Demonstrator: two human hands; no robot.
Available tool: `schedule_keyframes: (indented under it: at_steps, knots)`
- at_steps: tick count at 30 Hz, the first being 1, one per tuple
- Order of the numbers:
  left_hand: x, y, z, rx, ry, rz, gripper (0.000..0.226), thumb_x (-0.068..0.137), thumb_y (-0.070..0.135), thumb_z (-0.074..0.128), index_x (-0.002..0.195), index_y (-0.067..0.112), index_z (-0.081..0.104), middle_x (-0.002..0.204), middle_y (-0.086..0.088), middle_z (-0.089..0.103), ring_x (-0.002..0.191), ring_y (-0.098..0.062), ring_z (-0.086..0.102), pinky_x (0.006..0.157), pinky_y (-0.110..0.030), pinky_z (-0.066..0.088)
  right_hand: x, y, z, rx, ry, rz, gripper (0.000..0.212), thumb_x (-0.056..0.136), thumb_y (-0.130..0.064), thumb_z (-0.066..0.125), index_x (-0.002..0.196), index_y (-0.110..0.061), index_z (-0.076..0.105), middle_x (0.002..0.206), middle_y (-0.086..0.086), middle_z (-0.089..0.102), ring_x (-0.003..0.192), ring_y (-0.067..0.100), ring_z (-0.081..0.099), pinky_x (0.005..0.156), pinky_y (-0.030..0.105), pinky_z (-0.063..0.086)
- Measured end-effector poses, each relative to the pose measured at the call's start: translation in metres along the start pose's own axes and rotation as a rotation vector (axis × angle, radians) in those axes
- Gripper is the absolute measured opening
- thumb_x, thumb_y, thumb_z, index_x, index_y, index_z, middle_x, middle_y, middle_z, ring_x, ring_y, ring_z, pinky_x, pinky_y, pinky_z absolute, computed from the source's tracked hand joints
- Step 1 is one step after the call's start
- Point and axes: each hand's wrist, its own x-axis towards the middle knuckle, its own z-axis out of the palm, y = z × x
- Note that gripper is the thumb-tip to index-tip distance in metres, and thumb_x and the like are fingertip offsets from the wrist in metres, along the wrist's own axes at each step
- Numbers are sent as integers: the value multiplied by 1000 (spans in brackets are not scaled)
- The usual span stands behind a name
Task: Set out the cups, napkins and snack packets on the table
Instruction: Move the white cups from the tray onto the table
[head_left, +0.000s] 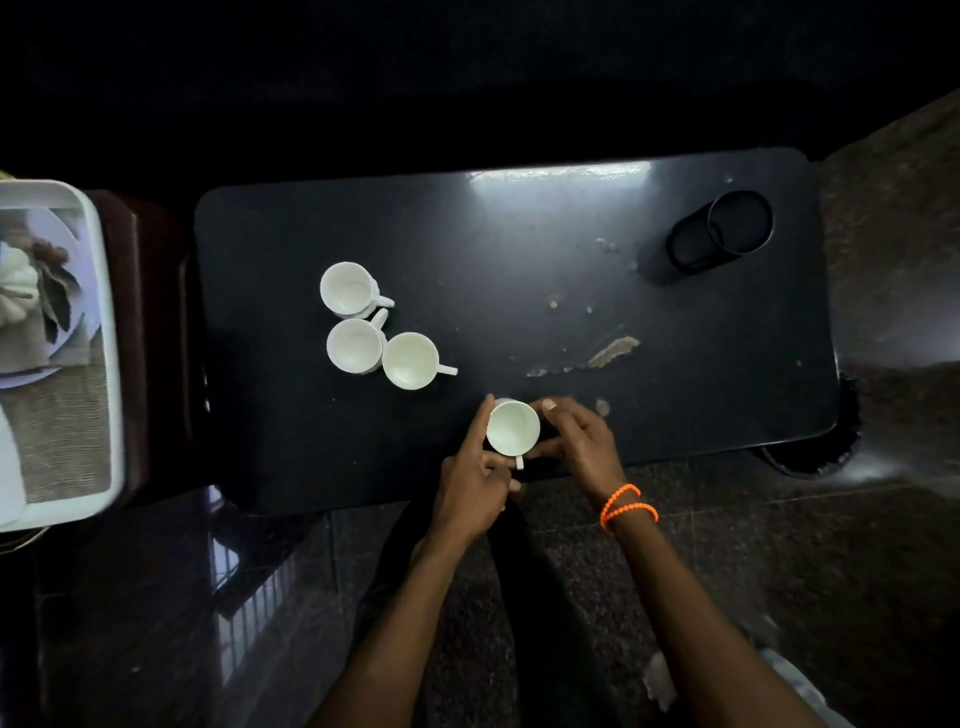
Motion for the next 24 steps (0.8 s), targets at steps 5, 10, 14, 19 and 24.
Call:
schedule_keyframes:
  at_steps: [5, 10, 14, 19, 24]
  knots:
    - [11, -15, -7, 3, 43, 25, 93, 86, 8, 52, 137, 81, 26, 85, 11, 81, 70, -6, 78, 72, -35, 62, 3, -2, -2, -65, 42, -15, 33, 91, -43, 57, 99, -17, 76, 99, 5, 77, 81, 23, 75, 66, 26, 56]
    - [9, -23, -42, -92, 377, 3, 51, 86, 0, 55, 117, 38, 68, 96, 6, 77, 80, -17, 76, 73, -46, 65, 1, -14, 4, -226, 361, -239, 25, 100, -33, 59, 87, -13, 68, 84, 9, 70, 76, 1, 56, 75, 33, 48]
    - [16, -7, -72, -412, 585, -102, 25, 94, 7, 57, 113, 24, 59, 102, -9, 72, 86, -20, 75, 55, -26, 58, 15, -54, 53, -216, 318, -415, 19, 98, -34, 60, 93, -21, 73, 87, -9, 68, 81, -3, 59, 78, 15, 46]
    - [33, 27, -90, -605, 471, -156, 50, 96, 7, 53, 145, 15, 44, 112, -9, 64, 97, -24, 69, 73, -35, 63, 55, -86, 121, -333, 55, -402, 27, 101, -35, 56, 92, -16, 73, 96, 5, 72, 91, 16, 61, 81, 28, 46]
    - [35, 33, -93, -666, 370, -194, 53, 87, -3, 52, 135, 15, 61, 110, -12, 70, 98, -20, 66, 84, -37, 62, 57, -76, 139, -468, 93, -220, 48, 103, -47, 40, 63, -21, 46, 75, 8, 65, 77, 30, 59, 67, 33, 34]
